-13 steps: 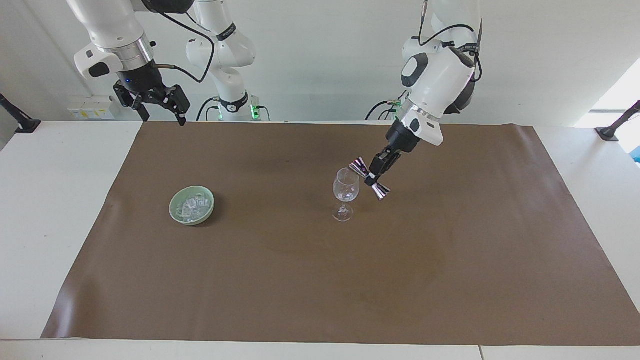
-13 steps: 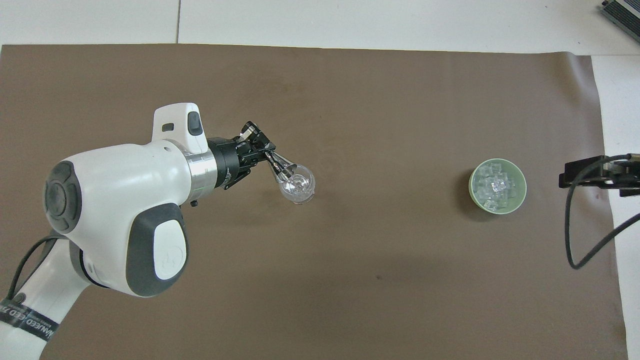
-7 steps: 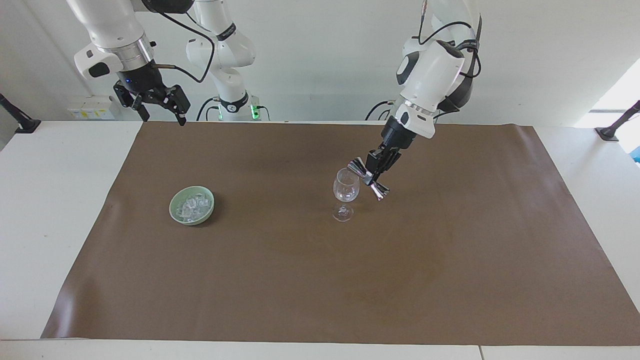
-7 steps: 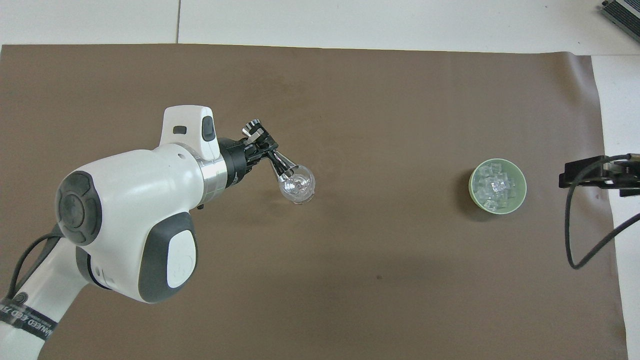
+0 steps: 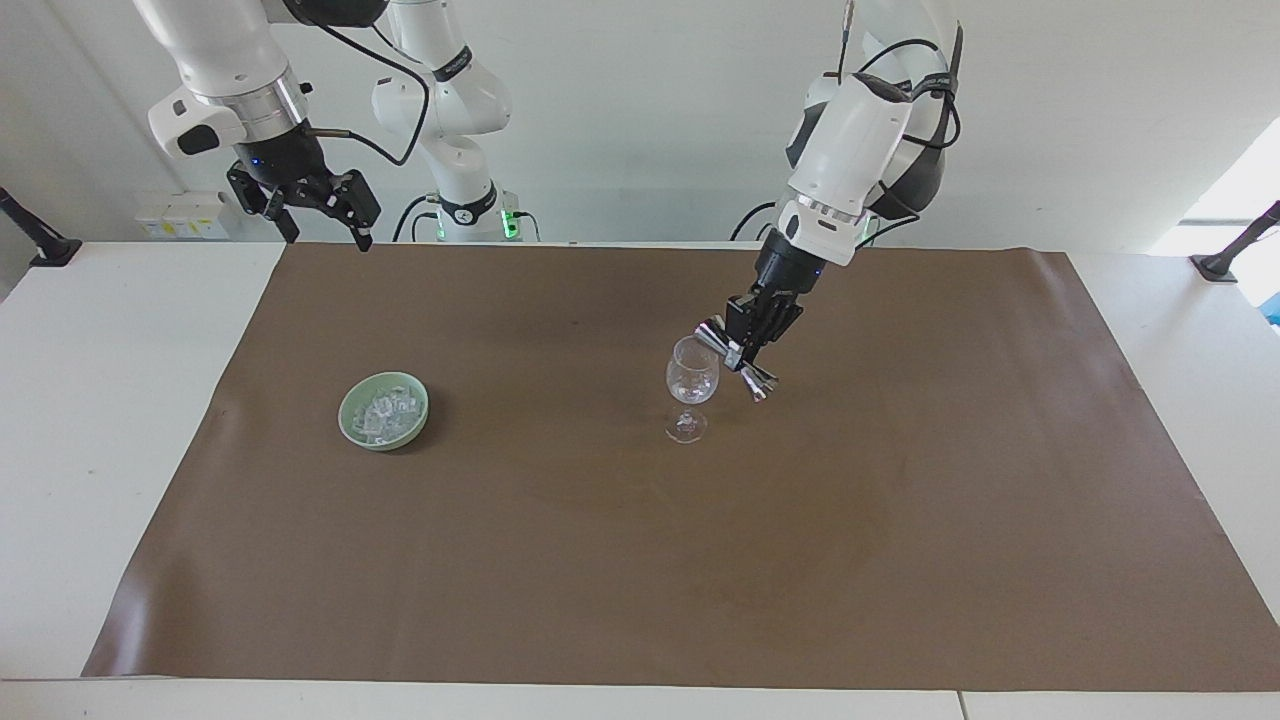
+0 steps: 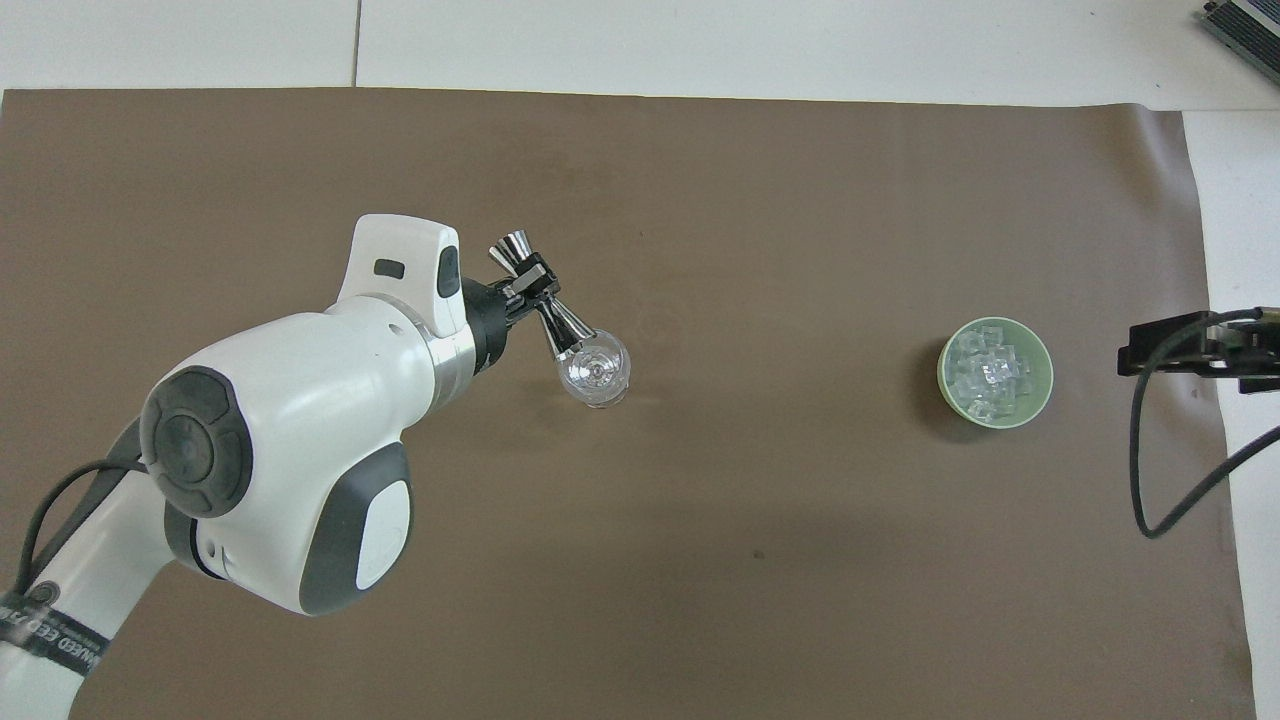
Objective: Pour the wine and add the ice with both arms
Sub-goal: 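Tilt the jigger with the left gripper to pour into the glass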
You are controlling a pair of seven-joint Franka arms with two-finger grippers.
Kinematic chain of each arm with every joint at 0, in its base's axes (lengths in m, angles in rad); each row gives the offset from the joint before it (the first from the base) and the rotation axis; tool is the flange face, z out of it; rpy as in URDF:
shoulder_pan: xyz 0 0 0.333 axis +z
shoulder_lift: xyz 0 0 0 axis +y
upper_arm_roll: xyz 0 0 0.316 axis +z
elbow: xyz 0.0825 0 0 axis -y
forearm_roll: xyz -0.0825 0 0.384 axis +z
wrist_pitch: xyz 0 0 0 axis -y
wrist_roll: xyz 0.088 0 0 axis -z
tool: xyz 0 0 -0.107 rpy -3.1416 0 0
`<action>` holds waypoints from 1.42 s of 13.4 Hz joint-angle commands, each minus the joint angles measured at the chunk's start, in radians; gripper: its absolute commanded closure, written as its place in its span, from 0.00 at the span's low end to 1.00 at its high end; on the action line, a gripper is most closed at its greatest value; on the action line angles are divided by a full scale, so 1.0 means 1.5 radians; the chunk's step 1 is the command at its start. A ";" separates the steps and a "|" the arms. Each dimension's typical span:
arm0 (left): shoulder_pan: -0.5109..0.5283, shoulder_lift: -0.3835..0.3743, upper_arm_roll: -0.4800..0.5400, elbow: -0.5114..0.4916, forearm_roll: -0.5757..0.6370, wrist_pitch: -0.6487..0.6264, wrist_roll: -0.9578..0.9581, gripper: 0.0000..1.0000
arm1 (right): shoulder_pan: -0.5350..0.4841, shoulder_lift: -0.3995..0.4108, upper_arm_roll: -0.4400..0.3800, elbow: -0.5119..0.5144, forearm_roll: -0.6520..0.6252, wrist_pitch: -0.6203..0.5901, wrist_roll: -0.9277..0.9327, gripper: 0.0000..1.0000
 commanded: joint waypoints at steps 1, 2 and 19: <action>-0.025 -0.013 0.009 -0.016 0.056 0.022 -0.016 1.00 | -0.011 -0.012 0.008 -0.012 0.003 -0.004 -0.018 0.00; -0.027 -0.012 0.009 -0.014 0.065 0.031 -0.017 1.00 | -0.011 -0.012 0.008 -0.012 0.003 -0.004 -0.018 0.00; -0.024 -0.008 0.008 -0.004 0.151 0.017 -0.016 1.00 | -0.011 -0.012 0.008 -0.012 0.003 -0.004 -0.018 0.00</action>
